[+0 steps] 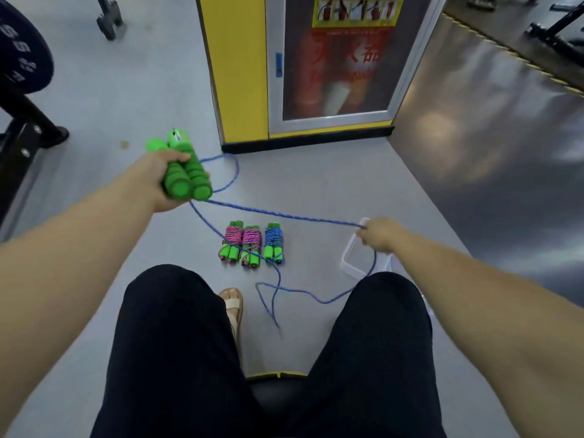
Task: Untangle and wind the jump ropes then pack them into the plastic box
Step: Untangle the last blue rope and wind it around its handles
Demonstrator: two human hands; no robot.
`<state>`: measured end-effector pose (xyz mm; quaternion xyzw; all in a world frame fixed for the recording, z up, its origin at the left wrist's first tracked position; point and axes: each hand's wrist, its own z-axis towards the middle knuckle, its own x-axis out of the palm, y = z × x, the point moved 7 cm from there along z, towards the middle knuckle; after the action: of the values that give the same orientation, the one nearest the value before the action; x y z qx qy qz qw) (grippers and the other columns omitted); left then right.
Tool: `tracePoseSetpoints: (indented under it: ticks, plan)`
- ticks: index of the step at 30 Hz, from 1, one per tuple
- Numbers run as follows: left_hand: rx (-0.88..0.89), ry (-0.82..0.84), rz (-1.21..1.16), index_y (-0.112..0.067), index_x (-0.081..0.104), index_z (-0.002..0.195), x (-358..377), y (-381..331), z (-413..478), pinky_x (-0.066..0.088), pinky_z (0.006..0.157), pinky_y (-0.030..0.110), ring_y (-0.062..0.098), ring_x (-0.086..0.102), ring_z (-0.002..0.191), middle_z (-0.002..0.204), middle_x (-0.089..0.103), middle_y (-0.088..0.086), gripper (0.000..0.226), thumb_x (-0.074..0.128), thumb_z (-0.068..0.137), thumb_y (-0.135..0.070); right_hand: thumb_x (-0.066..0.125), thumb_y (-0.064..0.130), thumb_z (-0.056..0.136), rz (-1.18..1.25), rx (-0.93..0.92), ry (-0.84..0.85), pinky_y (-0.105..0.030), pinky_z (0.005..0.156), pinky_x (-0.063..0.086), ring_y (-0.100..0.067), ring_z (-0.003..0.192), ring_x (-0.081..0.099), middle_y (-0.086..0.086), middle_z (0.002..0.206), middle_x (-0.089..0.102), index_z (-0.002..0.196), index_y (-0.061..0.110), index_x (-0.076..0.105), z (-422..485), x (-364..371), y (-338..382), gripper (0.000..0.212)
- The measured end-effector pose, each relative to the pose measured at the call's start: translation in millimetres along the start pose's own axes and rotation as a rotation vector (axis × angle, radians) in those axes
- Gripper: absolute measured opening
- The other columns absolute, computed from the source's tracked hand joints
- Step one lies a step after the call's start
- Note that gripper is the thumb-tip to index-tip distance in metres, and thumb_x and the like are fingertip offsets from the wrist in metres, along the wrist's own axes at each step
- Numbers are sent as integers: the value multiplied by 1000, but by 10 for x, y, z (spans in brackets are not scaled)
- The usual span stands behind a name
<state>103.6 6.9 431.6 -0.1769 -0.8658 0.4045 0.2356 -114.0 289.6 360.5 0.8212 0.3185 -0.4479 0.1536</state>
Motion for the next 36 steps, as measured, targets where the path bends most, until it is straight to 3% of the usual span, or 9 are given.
tracePoseSetpoints:
  ticks: [3, 6, 10, 12, 14, 17, 22, 28, 36]
  plan:
    - [-82, -47, 55, -5, 52, 95, -258, 253, 73, 56, 46, 32, 19, 66, 47, 86, 58, 11, 10, 44, 93, -12, 27, 37, 101, 177, -56, -210, -31, 67, 44, -26, 58, 54, -12, 73, 56, 101, 7, 63, -29, -865, 133, 47]
    - [-86, -37, 18, -6, 51, 100, -233, 373, 108, 57, 50, 34, 21, 68, 54, 86, 61, 12, 11, 46, 92, -12, 34, 33, 99, 443, -144, -514, -30, 63, 53, -24, 60, 65, -16, 83, 61, 82, 12, 60, -118, -1730, 245, 38]
    - [-34, -8, -5, -4, 49, 113, -63, 301, 119, 57, 49, 33, 21, 69, 54, 86, 63, 13, 23, 47, 92, -13, 33, 25, 101, 620, -78, -123, -17, 34, 45, -12, 32, 56, -15, 75, 59, 75, 7, 48, 30, -1747, 212, 34]
    - [-11, 46, -10, -2, 52, 109, 51, 224, 117, 58, 51, 32, 20, 69, 55, 83, 66, 13, 20, 47, 93, -12, 33, 22, 100, 806, -75, -188, -20, 38, 49, -16, 36, 58, -18, 74, 57, 74, 7, 47, 124, -1882, 121, 33]
    - [15, 132, -2, -1, 56, 101, 189, 133, 90, 59, 56, 31, 19, 70, 59, 73, 70, 10, 17, 45, 93, -12, 37, 24, 97, 955, -87, -516, -32, 56, 56, -26, 55, 62, -16, 78, 56, 73, 10, 50, 176, -2224, -67, 30]
    - [48, 227, 53, 0, 54, 103, 393, 35, 29, 59, 61, 33, 22, 69, 62, 71, 70, 13, 18, 45, 93, -12, 44, 29, 86, 827, -42, -811, -40, 86, 48, -25, 88, 56, -11, 96, 56, 98, 15, 61, 135, -2444, -269, 25]
    - [-130, 325, 211, 3, 57, 101, 652, 366, -121, 59, 66, 38, 25, 70, 67, 77, 71, 17, 19, 50, 92, -12, 48, 9, 91, 349, 12, -359, -33, 78, 46, -29, 99, 53, -20, 126, 49, 138, 7, 38, 167, -1652, -29, 49]
    - [-181, 432, 268, -11, 57, 107, 923, 980, -311, 59, 62, 42, 29, 70, 68, 83, 70, 12, 17, 51, 92, -5, 38, 57, 92, 1251, -142, 286, -33, 66, 53, -23, 78, 63, -8, 100, 63, 105, 12, 56, -221, -355, 896, 50]
    - [-48, 505, 330, -19, 52, 118, 1032, 1423, -496, 57, 65, 39, 23, 69, 82, 100, 68, 9, 32, 61, 89, -12, 52, 35, 93, 1670, -183, 84, -28, 73, 51, -16, 81, 63, -3, 95, 70, 103, 13, 65, -389, 86, 849, 27]
